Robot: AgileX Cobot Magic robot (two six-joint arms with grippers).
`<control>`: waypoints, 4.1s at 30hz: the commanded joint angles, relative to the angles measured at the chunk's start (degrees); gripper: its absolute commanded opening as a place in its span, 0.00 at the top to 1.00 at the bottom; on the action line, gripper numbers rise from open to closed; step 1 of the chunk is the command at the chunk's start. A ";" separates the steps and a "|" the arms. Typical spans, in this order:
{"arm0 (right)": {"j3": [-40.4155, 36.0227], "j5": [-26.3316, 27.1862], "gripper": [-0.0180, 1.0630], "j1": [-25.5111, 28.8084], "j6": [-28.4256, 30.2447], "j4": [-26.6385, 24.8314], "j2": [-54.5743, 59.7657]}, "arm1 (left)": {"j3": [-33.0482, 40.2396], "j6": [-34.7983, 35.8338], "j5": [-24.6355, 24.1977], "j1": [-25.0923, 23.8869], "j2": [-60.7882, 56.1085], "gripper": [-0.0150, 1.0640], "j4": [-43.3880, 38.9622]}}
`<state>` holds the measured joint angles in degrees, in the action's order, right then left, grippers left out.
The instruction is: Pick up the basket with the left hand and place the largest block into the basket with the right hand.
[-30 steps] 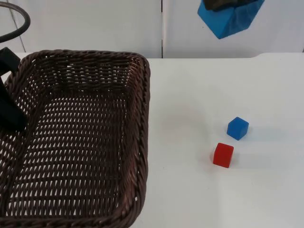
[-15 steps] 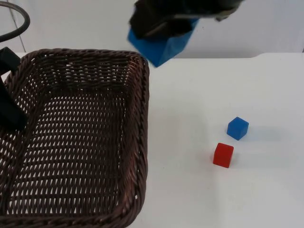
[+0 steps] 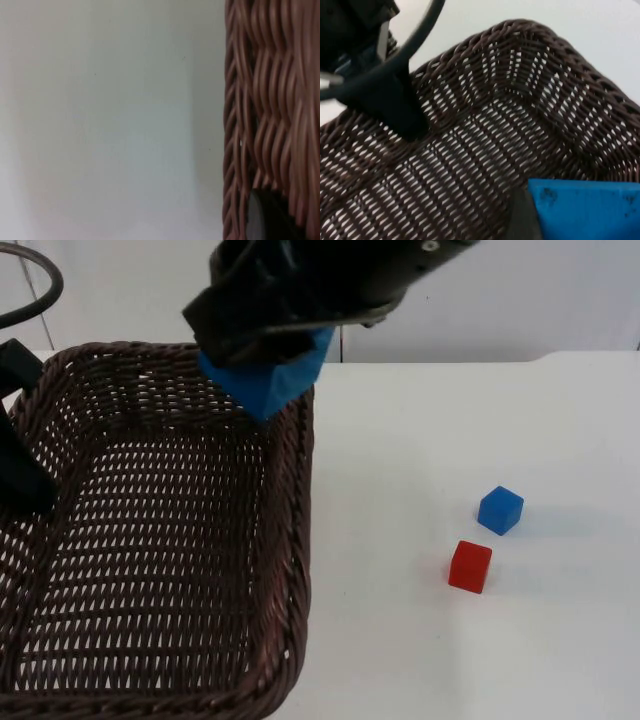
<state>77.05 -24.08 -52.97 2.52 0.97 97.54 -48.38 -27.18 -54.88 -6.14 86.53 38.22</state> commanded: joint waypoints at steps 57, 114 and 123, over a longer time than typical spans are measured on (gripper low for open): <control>11.17 -11.14 0.24 -0.28 0.50 0.51 4.65 | 0.05 0.03 -0.26 -0.16 -0.87 0.99 1.30; -12.60 -6.98 0.24 -0.28 -0.57 -0.08 -23.05 | -1.43 -20.46 15.23 6.36 23.15 0.99 28.87; -12.60 -7.57 0.24 -0.28 -0.57 -0.08 -23.05 | -5.58 -21.00 15.24 9.86 29.34 0.99 28.61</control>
<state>64.75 -31.78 -52.97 2.16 1.09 75.11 -53.17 -47.73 -38.22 3.27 115.73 64.78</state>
